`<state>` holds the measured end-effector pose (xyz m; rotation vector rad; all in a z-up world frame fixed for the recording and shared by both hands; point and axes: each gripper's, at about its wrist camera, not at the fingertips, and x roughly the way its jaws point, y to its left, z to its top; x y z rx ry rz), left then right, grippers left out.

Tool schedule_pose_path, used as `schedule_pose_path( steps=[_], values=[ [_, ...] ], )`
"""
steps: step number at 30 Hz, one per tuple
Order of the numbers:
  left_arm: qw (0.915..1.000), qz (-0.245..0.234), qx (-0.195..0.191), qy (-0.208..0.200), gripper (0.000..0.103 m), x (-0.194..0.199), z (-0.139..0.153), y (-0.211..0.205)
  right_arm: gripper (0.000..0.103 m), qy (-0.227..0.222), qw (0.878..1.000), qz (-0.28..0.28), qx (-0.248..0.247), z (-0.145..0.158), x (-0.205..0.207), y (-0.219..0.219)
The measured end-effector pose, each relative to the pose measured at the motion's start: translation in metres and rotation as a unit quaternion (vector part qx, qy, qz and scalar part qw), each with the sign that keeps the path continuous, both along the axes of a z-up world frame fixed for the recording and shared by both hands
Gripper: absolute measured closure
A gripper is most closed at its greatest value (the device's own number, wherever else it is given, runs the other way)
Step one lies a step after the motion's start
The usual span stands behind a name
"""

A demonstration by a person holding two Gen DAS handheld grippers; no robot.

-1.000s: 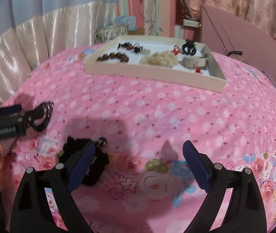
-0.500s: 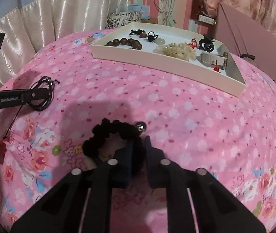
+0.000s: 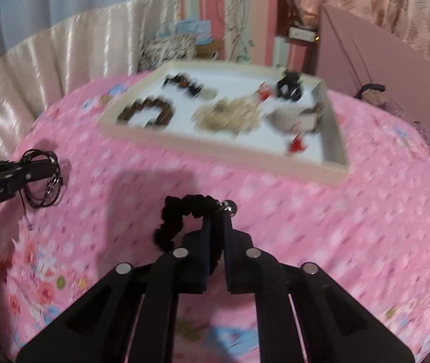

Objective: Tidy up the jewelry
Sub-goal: 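Carry the cord bracelet and black scrunchie into the tray and open both grippers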

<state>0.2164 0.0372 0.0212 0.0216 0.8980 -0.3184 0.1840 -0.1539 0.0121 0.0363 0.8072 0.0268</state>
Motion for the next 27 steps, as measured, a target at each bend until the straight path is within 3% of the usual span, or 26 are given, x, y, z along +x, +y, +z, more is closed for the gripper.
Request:
schedule_pose_path(
  steps=[6,10,13,18,27],
  values=[
    [0.9983,-0.043,-0.006,-0.039,0.097,0.032,0.04,-0.048,0.096,-0.036,0.999,-0.026,-0.009,0.032,0.029,-0.03],
    [0.9971,-0.062,-0.029,-0.034,0.097,0.07,0.046,-0.076,0.096,-0.043,0.998,-0.034,-0.012,0.04,0.055,-0.04],
    [0.9964,-0.071,-0.043,-0.016,0.097,0.098,0.036,-0.098,0.096,-0.036,0.999,-0.039,-0.01,0.034,0.075,-0.046],
    [0.997,-0.069,-0.035,0.006,0.097,0.123,0.008,-0.122,0.096,-0.021,0.998,-0.061,-0.006,0.018,0.091,-0.059],
    [0.995,-0.053,-0.052,0.067,0.096,0.138,-0.026,-0.105,0.093,0.029,0.997,-0.074,0.022,-0.007,0.102,-0.075]
  ],
)
